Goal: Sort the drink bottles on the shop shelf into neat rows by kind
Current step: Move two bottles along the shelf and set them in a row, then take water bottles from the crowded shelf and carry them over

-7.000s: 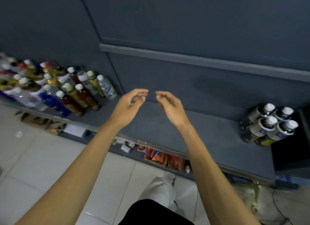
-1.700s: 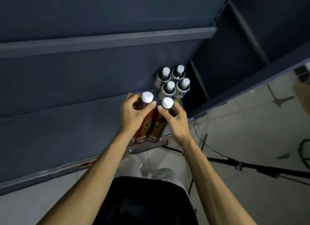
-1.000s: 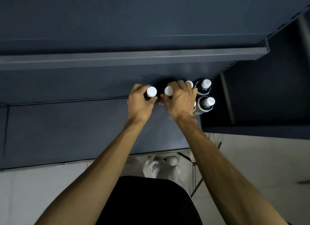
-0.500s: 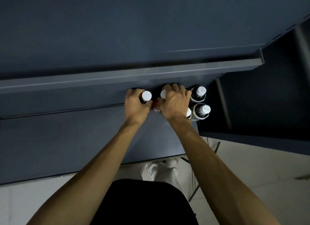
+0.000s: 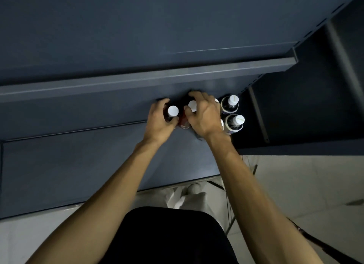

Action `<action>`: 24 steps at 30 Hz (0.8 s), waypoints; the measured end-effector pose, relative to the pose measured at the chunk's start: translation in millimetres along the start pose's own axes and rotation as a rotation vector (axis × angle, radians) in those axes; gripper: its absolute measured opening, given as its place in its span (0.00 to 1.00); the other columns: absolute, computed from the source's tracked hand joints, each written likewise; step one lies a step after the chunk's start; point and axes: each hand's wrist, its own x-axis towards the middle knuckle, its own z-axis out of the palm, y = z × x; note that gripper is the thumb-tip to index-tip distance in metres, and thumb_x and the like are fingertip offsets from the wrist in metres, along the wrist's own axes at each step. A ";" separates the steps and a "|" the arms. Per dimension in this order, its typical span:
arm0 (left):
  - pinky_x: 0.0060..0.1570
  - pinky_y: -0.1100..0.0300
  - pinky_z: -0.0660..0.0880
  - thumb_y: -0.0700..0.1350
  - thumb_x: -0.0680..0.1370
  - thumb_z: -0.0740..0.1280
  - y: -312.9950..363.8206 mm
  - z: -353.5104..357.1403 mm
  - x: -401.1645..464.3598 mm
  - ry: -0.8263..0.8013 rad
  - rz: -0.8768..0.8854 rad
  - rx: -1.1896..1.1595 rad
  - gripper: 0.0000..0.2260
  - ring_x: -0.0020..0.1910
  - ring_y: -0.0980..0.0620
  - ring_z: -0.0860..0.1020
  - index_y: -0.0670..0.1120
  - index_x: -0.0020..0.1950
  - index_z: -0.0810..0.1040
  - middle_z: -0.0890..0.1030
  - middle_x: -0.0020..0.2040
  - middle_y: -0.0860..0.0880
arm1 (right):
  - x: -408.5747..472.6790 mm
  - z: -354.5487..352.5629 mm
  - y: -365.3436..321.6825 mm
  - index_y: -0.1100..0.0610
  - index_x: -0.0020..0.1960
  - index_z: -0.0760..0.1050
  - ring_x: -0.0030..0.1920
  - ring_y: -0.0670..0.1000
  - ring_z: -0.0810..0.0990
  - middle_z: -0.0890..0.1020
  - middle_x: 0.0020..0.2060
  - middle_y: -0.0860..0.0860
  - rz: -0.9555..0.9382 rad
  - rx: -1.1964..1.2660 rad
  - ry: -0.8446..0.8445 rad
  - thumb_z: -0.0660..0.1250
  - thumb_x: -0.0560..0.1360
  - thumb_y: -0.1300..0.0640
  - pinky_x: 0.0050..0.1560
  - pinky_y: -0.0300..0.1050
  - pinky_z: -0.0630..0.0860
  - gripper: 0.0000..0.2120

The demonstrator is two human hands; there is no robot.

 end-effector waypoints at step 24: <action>0.54 0.55 0.74 0.36 0.79 0.63 -132.4 -235.4 -371.2 0.696 -0.268 -0.287 0.12 0.51 0.52 0.79 0.53 0.51 0.79 0.81 0.50 0.54 | -236.7 102.8 -265.2 0.52 0.62 0.76 0.56 0.45 0.78 0.80 0.59 0.48 -0.460 0.681 -0.901 0.65 0.79 0.53 0.53 0.32 0.72 0.13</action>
